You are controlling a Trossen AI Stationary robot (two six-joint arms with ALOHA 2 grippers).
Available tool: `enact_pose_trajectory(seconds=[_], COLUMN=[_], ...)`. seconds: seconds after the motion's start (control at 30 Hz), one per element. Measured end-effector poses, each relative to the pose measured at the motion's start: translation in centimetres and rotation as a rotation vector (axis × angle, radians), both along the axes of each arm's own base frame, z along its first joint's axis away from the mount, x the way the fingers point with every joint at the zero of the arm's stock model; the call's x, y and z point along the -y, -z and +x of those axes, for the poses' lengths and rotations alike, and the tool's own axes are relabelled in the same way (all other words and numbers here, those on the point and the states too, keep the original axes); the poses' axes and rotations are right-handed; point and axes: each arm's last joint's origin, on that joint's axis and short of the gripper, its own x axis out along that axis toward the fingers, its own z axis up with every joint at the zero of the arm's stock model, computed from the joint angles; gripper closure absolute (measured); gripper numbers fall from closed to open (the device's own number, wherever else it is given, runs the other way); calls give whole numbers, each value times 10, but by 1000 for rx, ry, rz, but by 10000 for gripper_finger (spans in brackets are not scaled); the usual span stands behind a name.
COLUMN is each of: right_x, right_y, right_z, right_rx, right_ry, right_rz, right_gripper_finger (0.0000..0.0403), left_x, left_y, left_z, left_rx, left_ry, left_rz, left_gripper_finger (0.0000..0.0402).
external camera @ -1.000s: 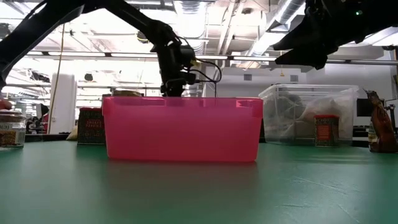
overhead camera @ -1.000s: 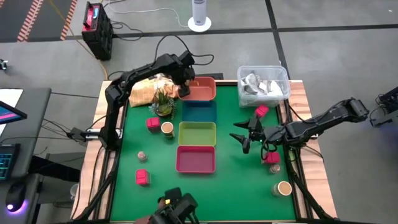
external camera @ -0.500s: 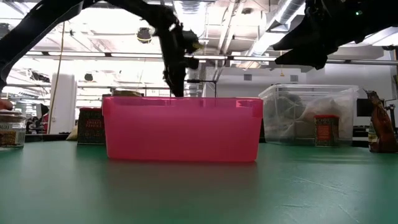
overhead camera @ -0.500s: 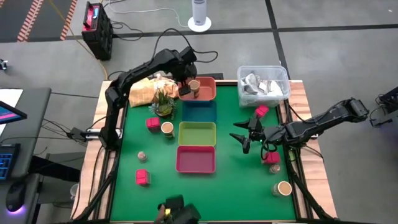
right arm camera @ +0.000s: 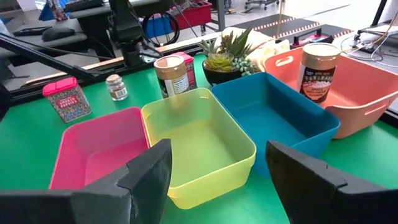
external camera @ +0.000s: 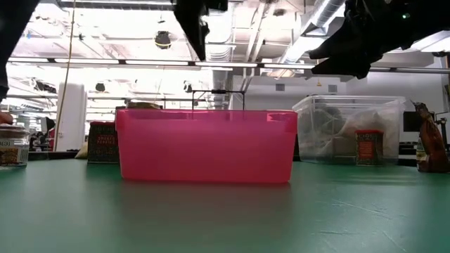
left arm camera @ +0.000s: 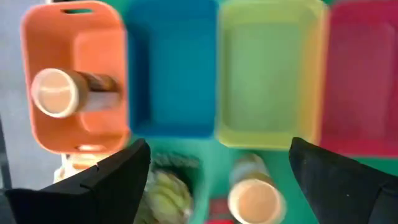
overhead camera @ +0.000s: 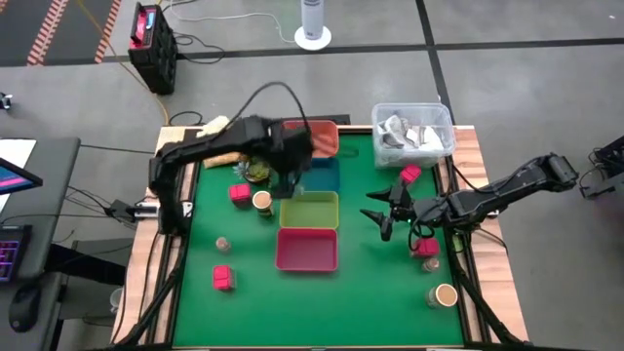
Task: Sort spices by type
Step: Put the left gold spice bottle into the orange bin
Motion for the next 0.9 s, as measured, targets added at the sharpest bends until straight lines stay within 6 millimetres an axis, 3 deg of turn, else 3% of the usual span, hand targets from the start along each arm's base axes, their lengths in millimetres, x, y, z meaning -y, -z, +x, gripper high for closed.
enact_pose_trajectory(seconds=[0.1, 0.23, 0.4, 0.53, 0.7, 0.9], right_x=[-4, -9, -10, -5, 1, 4], right_y=[0, 0, -1, -2, -2, -5], right_z=[-1, -2, -3, -2, 0, 1], right_rx=[3, 7, 14, 26, 27, 42], right_ry=[-16, -28, 10, 40, 69, 76], right_rz=[8, 4, -15, -14, -15, -32], right_gripper_finger=[117, 117, 117, 117, 117, 117], left_x=[25, 45, 49, 45, 41, 32], left_y=[9, 31, 59, 75, 100, 118], left_z=[-7, -33, -75, -97, -103, -93], left_rx=[-32, -31, 74, 138, 119, 92], left_ry=[5, 4, -18, -30, -32, -32], left_rz=[16, 42, 49, 54, 25, -36], left_gripper_finger=[36, 36, 36, 36, 36, 36])
